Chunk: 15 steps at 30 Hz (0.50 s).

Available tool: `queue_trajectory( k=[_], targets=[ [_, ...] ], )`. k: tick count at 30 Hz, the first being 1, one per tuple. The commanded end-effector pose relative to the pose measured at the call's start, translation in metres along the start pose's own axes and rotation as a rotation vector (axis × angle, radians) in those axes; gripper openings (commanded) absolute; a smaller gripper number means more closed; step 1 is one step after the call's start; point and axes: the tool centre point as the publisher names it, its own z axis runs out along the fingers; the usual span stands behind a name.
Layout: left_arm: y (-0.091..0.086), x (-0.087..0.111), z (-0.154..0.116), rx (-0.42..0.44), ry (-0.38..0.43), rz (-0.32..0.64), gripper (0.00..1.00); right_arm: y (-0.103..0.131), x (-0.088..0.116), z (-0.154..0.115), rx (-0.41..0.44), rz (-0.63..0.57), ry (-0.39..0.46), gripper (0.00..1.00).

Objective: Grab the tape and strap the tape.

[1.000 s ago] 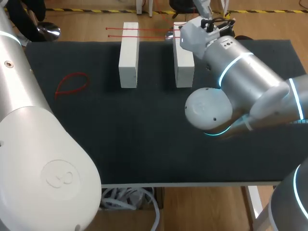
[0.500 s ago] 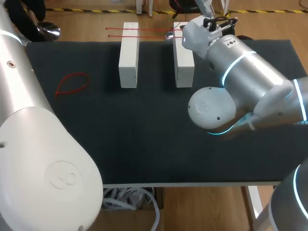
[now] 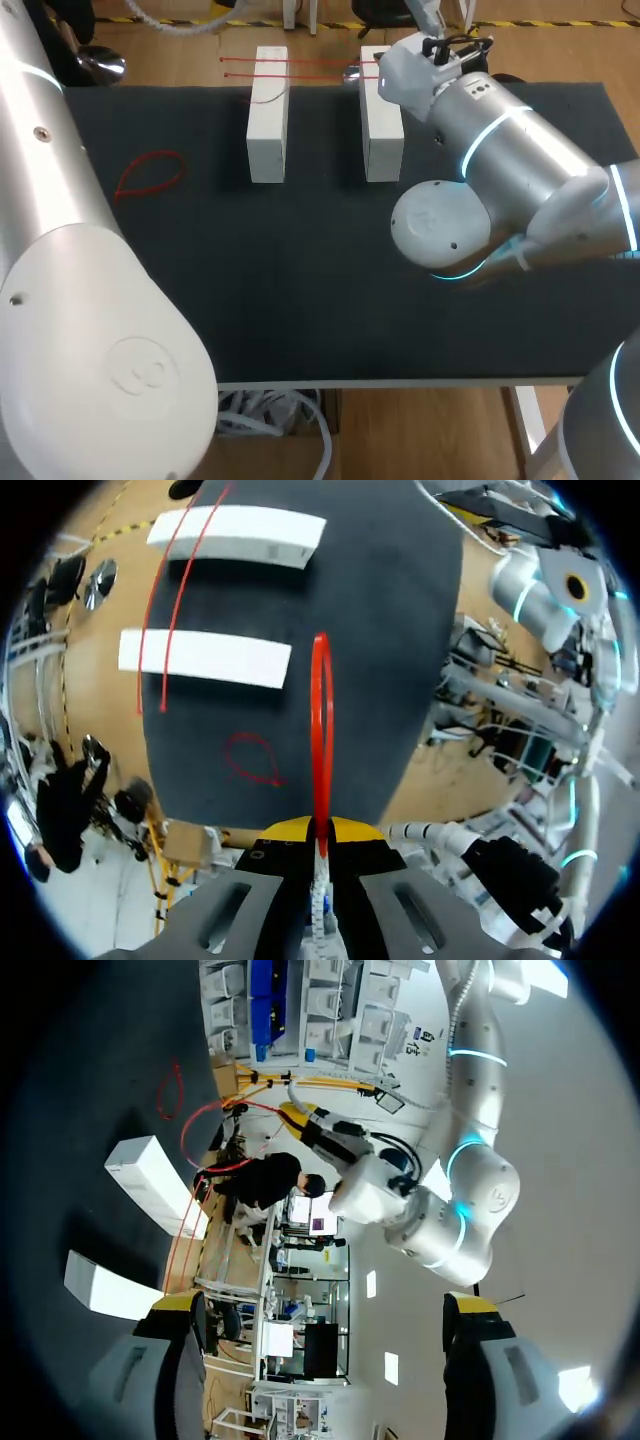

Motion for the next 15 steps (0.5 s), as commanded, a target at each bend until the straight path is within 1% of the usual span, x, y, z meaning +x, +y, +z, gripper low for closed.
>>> queue_trajectory(
  k=[1, 2, 3, 4, 5, 6, 15],
  targets=[
    [0.0114, -0.0128, 0.01, 0.005, 0.07, -0.029, 0.0, -0.0009, -0.003, -0.0007, -0.003, -0.002, 0.009, 1.0],
    [0.0128, -0.0142, 0.0112, 0.003, 0.074, -0.033, 0.0, -0.0009, -0.003, -0.0007, -0.003, -0.002, 0.009, 1.0],
    [0.0147, -0.0168, 0.0132, 0.029, 0.086, -0.03, 0.0, -0.0009, -0.003, -0.0007, -0.003, -0.002, 0.009, 1.0],
    [0.0147, -0.0168, 0.0132, 0.029, 0.086, -0.03, 0.0, -0.0009, -0.003, -0.0007, -0.003, -0.002, 0.009, 1.0],
    [0.0147, -0.0168, 0.0132, 0.029, 0.086, -0.03, 0.34, -0.0009, -0.003, -0.0007, -0.003, -0.002, 0.009, 1.0],
    [0.0147, -0.0168, 0.0132, 0.029, 0.086, -0.03, 1.0, -0.0009, -0.003, -0.0007, -0.003, -0.002, 0.009, 1.0],
    [0.0147, -0.0168, 0.0132, 0.029, 0.086, -0.03, 1.0, -0.0009, -0.003, -0.0007, -0.003, -0.002, 0.009, 1.0]
  ],
)
